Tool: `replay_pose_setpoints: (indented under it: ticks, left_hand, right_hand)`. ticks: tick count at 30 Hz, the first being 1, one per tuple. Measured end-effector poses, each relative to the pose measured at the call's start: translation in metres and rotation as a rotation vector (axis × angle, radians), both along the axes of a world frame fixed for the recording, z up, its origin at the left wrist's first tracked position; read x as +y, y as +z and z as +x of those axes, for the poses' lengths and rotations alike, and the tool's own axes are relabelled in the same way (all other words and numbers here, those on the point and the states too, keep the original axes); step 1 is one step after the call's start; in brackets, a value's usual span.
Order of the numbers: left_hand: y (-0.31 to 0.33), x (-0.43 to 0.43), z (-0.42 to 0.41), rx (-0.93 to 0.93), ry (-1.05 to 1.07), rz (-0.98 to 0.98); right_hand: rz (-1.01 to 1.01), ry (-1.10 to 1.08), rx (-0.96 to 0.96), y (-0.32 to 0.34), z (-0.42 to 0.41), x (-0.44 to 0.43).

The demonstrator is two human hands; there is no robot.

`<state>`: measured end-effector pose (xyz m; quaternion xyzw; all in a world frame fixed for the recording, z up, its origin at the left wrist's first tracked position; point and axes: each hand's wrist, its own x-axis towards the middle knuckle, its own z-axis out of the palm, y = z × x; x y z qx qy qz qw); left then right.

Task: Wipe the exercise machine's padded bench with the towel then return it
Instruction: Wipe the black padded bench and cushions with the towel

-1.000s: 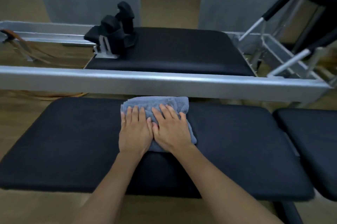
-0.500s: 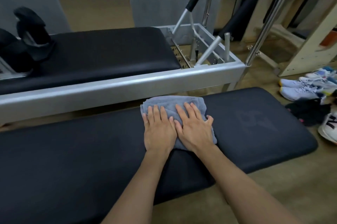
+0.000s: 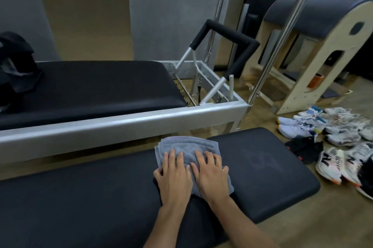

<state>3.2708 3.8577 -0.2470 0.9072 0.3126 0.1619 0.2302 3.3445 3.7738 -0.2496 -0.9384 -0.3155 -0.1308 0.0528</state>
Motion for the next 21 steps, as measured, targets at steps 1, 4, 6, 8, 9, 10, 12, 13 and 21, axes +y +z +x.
replay_pose_setpoints:
  ticks: [1,4,6,8,9,10,12,13,21]
  left_hand:
    - [-0.002,0.000,0.002,0.004,0.014,0.024]
    - [-0.002,0.001,0.010,0.020,0.030,0.041]
    - [0.000,-0.001,0.021,-0.023,0.093,0.035]
    - [0.001,-0.008,0.034,-0.082,0.152,-0.016]
    - [0.004,-0.013,0.041,-0.122,0.176,-0.059]
    - [0.007,-0.018,0.049,-0.177,0.187,-0.079]
    - [0.016,-0.029,0.068,-0.302,0.167,-0.087]
    - [0.022,-0.036,0.082,-0.350,0.149,-0.081]
    - [0.021,-0.078,0.159,0.042,0.085,0.039]
  right_hand:
    - [0.003,0.022,-0.016,-0.002,0.003,-0.001]
    - [0.058,0.097,-0.026,-0.003,0.013,0.002]
    - [0.090,0.167,-0.058,-0.002,0.023,0.004]
    - [0.130,0.254,-0.123,0.000,0.037,0.001]
    - [0.140,0.296,-0.151,0.004,0.046,-0.002]
    - [0.141,0.326,-0.165,0.013,0.056,-0.006]
    - [0.147,0.358,-0.232,0.031,0.082,-0.017]
    - [0.160,0.363,-0.266,0.040,0.097,-0.024]
    - [0.037,0.221,0.130,0.043,0.166,-0.085]
